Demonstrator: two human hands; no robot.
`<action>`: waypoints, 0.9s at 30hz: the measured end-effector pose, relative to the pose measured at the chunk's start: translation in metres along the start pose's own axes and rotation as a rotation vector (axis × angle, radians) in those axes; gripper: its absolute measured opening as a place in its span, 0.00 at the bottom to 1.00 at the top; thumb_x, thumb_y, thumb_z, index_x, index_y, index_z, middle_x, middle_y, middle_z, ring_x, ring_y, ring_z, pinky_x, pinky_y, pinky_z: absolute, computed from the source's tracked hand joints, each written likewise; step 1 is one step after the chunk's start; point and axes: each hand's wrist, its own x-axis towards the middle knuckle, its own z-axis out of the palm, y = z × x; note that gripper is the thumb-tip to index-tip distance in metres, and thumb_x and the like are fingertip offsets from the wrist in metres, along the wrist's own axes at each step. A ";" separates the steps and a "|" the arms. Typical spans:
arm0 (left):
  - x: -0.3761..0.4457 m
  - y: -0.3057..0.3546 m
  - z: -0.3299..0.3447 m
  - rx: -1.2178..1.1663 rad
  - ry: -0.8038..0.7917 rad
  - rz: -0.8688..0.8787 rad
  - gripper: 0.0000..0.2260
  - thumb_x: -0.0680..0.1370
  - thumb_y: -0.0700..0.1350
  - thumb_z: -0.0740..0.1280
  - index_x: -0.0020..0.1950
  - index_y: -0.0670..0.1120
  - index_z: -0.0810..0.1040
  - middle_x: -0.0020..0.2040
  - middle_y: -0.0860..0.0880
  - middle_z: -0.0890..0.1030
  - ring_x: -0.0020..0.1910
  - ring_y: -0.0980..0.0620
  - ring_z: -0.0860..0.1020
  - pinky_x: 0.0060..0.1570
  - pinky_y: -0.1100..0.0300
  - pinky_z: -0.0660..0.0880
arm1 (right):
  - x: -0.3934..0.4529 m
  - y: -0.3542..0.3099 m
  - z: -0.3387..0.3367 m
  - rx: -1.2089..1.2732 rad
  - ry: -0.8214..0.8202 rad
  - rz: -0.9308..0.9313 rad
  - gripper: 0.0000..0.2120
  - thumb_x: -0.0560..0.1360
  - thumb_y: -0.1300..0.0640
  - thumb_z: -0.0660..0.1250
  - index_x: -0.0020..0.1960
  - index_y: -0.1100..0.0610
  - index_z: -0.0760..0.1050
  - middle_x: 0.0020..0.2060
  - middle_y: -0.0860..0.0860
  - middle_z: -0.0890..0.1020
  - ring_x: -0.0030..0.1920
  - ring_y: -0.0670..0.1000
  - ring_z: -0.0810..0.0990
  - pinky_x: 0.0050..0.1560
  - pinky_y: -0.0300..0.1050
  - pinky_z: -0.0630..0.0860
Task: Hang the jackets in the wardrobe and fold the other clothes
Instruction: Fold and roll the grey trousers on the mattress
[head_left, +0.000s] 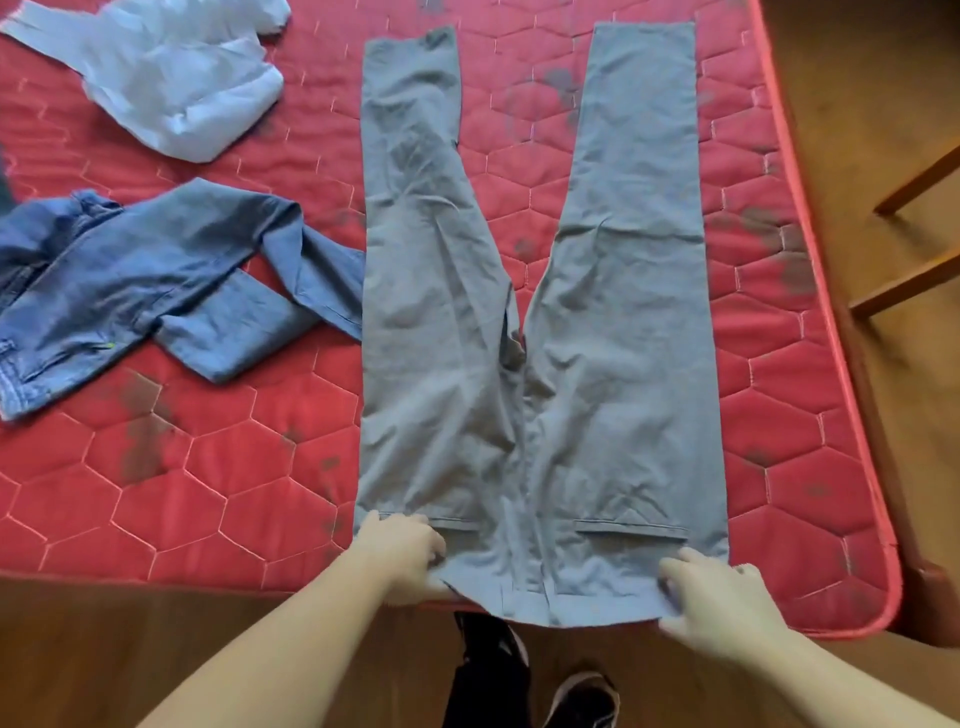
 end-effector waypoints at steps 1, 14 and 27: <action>0.002 -0.001 -0.011 -0.038 -0.064 0.004 0.26 0.69 0.72 0.63 0.59 0.58 0.77 0.58 0.54 0.77 0.60 0.50 0.75 0.61 0.49 0.65 | 0.004 -0.002 -0.006 -0.007 -0.064 -0.001 0.19 0.66 0.32 0.59 0.47 0.45 0.65 0.48 0.44 0.71 0.59 0.49 0.75 0.51 0.50 0.65; 0.133 -0.071 -0.143 -0.067 0.516 -0.041 0.30 0.81 0.63 0.52 0.79 0.60 0.43 0.81 0.54 0.43 0.79 0.49 0.41 0.76 0.46 0.40 | 0.192 -0.105 -0.123 0.027 0.465 -0.260 0.33 0.58 0.46 0.72 0.63 0.51 0.75 0.60 0.52 0.80 0.54 0.56 0.81 0.40 0.51 0.80; 0.281 -0.195 -0.284 -0.252 0.863 -0.240 0.38 0.69 0.70 0.33 0.79 0.60 0.43 0.80 0.54 0.41 0.79 0.52 0.38 0.75 0.52 0.34 | 0.383 -0.114 -0.248 0.351 0.719 -0.008 0.20 0.69 0.53 0.71 0.61 0.54 0.78 0.48 0.52 0.78 0.46 0.59 0.79 0.43 0.56 0.76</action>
